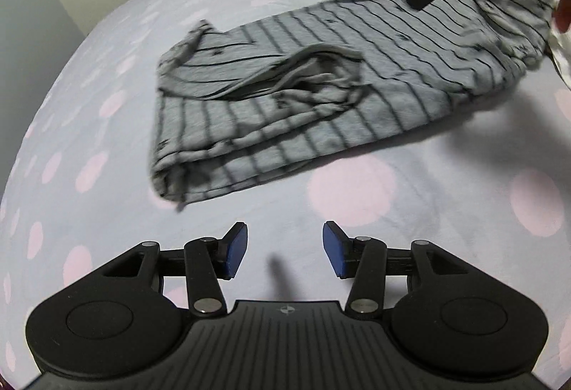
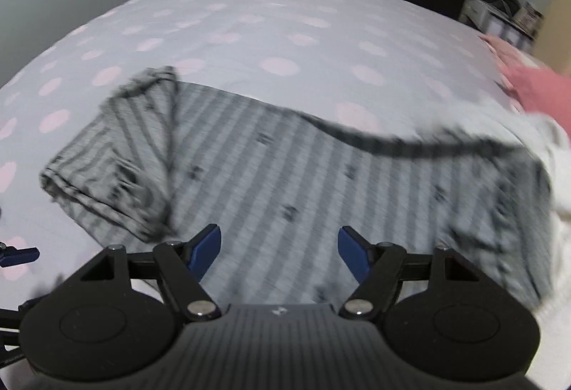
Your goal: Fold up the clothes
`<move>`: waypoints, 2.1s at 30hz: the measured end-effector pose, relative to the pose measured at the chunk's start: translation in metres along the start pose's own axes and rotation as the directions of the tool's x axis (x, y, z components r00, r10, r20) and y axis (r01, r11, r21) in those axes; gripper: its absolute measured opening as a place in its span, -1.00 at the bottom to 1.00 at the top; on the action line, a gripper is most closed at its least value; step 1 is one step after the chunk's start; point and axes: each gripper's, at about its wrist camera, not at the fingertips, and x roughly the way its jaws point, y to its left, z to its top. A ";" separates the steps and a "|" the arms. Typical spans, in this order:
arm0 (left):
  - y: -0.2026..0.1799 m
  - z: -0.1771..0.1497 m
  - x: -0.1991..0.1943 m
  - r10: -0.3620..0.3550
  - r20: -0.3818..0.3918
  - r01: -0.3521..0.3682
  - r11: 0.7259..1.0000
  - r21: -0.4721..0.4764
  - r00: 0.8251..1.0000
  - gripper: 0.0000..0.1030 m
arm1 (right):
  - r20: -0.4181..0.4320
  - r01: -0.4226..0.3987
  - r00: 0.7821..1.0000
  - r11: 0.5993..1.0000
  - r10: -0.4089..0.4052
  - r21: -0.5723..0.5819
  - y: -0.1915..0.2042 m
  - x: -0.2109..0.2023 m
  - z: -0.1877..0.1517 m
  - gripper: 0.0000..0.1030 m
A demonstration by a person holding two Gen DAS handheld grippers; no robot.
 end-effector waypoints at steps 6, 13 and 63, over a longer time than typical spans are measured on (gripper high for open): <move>0.022 -0.013 0.006 0.000 -0.019 0.000 1.000 -0.027 1.000 -0.13 | 0.067 -0.051 0.996 0.979 0.066 -0.196 0.075 0.019 0.038 0.44; 0.045 -0.022 0.008 0.007 -0.041 -0.009 0.998 -0.063 0.999 -0.13 | 0.034 -0.124 0.990 0.962 0.136 -0.243 0.146 0.071 0.066 0.14; 0.045 -0.020 0.024 -0.042 -0.068 0.038 0.998 -0.056 0.997 -0.13 | 0.032 0.069 0.996 0.967 -0.080 0.246 0.015 0.118 0.083 -0.19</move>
